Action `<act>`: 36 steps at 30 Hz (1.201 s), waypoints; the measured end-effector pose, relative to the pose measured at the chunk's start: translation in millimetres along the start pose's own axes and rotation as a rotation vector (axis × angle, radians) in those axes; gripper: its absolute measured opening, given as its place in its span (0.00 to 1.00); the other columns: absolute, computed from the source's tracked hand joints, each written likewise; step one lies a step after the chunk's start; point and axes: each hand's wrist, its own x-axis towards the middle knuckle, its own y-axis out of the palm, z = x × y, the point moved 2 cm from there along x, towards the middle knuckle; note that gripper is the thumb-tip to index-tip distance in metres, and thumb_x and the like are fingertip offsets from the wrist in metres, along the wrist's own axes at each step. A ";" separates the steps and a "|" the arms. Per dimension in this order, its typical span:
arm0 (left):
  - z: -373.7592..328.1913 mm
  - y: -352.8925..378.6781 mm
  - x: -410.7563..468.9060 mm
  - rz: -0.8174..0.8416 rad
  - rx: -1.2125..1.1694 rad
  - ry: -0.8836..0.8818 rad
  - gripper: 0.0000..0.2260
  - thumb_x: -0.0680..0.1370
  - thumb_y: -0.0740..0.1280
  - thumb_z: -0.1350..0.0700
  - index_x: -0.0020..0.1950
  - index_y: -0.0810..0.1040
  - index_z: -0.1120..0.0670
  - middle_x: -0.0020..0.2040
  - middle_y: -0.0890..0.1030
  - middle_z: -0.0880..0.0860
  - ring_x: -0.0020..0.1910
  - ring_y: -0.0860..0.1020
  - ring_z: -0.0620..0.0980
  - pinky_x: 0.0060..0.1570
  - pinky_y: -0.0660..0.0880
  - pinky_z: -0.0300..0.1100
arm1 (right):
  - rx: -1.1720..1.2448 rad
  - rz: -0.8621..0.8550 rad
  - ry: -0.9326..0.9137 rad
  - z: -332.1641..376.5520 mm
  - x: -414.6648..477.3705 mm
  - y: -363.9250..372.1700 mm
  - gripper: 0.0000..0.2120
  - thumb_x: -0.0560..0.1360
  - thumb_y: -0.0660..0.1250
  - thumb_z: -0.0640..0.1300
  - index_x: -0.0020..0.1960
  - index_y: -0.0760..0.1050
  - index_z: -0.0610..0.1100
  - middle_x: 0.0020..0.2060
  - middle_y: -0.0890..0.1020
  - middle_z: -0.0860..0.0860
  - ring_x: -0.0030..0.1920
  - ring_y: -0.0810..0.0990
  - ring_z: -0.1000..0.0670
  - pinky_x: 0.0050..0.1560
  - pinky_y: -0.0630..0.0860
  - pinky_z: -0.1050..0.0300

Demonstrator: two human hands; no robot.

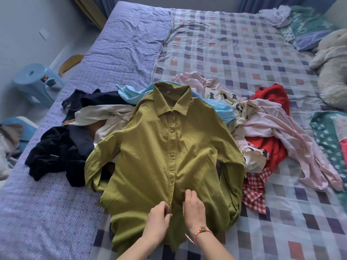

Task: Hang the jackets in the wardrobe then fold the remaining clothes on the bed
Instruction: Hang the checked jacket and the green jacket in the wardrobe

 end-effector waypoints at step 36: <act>-14.9 5.6 -8.9 -0.051 -0.345 -0.213 0.05 0.75 0.68 0.60 0.41 0.77 0.52 0.37 0.80 0.48 0.38 0.78 0.46 0.39 0.73 0.32 | 0.681 0.200 0.145 -12.9 -25.5 -13.7 0.14 0.74 0.67 0.42 0.32 0.72 0.54 0.31 0.77 0.58 0.35 0.74 0.60 0.37 0.69 0.71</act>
